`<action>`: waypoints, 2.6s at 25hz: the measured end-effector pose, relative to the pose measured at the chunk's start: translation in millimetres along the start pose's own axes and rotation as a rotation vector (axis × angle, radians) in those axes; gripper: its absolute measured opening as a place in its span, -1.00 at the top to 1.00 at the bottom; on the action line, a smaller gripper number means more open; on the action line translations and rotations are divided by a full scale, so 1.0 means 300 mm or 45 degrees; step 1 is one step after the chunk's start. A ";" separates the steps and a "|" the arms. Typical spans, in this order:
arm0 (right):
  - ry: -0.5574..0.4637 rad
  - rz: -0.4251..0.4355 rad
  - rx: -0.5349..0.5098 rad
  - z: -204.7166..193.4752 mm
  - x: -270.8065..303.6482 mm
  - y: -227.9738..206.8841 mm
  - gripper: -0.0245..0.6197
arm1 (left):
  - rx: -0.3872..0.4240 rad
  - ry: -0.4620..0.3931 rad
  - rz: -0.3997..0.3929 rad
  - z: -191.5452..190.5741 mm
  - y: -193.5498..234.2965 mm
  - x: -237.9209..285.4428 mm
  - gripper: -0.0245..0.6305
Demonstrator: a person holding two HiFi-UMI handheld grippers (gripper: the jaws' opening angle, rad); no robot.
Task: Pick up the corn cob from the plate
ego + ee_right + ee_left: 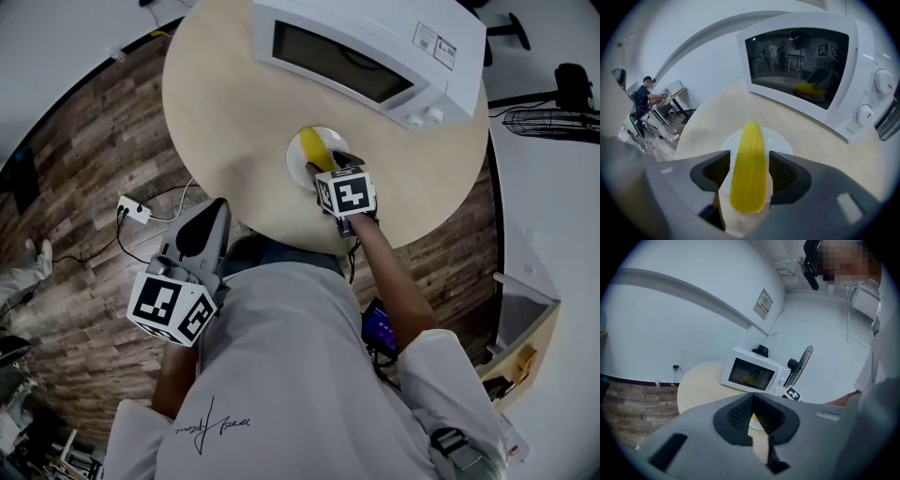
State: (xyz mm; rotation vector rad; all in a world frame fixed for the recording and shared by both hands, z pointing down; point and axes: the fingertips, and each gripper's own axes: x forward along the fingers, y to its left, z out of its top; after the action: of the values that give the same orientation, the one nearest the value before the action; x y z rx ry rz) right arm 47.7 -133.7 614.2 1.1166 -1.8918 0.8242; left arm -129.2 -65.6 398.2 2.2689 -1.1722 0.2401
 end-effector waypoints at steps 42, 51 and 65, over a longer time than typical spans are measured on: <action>0.103 -0.138 0.036 -0.024 0.091 -0.019 0.09 | -0.041 -0.003 0.018 -0.017 0.053 -0.020 0.95; 0.110 -0.150 0.059 -0.034 0.077 -0.026 0.09 | -0.052 -0.014 0.017 -0.018 0.048 -0.028 0.95; 0.103 -0.149 0.083 -0.057 0.051 -0.034 0.09 | -0.052 -0.030 0.000 -0.019 0.032 -0.036 0.95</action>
State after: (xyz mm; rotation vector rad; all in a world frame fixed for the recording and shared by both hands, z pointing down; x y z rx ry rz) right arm 57.0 -129.8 637.2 1.2041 -1.7274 0.8576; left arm -142.8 -59.4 402.5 2.2418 -1.1787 0.1886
